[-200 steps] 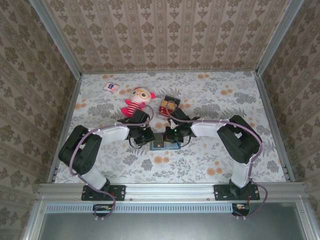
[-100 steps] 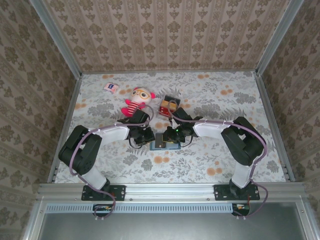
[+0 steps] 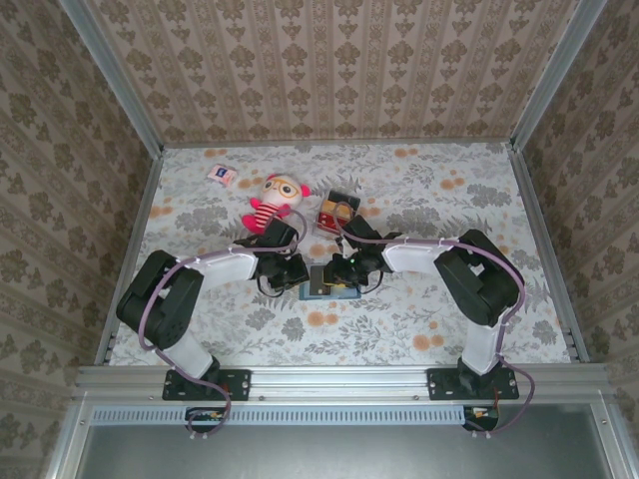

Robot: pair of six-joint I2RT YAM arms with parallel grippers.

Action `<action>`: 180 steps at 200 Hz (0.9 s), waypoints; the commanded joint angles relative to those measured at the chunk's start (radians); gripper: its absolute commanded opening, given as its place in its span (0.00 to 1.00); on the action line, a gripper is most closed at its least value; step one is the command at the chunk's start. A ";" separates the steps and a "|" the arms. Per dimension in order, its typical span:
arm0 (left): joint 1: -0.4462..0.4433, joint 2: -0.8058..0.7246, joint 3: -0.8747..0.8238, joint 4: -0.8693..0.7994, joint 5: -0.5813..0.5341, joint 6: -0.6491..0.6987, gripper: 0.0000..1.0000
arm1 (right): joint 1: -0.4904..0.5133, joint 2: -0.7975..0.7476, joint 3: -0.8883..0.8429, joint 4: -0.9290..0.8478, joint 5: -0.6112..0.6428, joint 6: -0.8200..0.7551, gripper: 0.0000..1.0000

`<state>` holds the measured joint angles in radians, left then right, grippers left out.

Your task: Take the credit cards out of the card holder

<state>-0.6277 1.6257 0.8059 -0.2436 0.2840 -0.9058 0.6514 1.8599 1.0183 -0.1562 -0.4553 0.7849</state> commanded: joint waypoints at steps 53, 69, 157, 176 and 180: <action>-0.004 0.002 -0.027 -0.042 -0.016 0.009 0.13 | 0.000 -0.014 -0.009 -0.002 0.023 -0.003 0.12; -0.003 -0.001 -0.021 -0.050 -0.018 0.014 0.16 | -0.008 -0.044 -0.018 -0.033 0.042 -0.021 0.07; 0.003 -0.080 0.033 -0.089 -0.023 0.045 0.41 | -0.085 -0.246 -0.087 -0.195 0.080 -0.183 0.00; 0.014 -0.123 0.051 -0.094 -0.006 0.051 0.48 | -0.104 -0.292 -0.087 -0.179 0.045 -0.222 0.00; 0.018 -0.133 0.051 -0.094 -0.002 0.052 0.50 | -0.109 -0.300 -0.088 -0.170 0.030 -0.228 0.00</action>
<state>-0.6266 1.5673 0.8104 -0.2966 0.2768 -0.8787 0.5640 1.6291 0.9409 -0.3042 -0.4038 0.6277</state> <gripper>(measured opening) 0.451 0.070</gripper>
